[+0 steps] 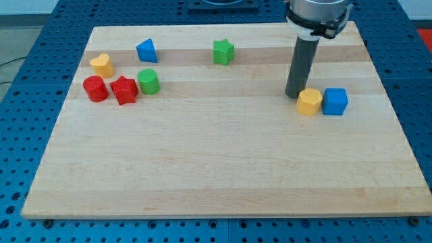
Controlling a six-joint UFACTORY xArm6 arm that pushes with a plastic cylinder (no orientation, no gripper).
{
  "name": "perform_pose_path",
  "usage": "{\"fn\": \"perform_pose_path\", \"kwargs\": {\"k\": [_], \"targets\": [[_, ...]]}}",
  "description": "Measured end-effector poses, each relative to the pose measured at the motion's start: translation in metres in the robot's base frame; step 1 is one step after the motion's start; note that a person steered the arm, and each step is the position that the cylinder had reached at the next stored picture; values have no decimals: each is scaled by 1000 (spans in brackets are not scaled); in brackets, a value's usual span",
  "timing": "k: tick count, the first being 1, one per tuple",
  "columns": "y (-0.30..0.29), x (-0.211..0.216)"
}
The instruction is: Move the green star to the top of the yellow hexagon
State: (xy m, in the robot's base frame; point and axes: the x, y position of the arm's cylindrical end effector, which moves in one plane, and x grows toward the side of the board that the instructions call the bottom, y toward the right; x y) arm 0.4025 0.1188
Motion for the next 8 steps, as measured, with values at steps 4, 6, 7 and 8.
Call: {"fn": "perform_pose_path", "kwargs": {"k": [4,6,7,8], "targets": [[-159,-125],[-220,-105],[-150,-86],[-58,-69]]}}
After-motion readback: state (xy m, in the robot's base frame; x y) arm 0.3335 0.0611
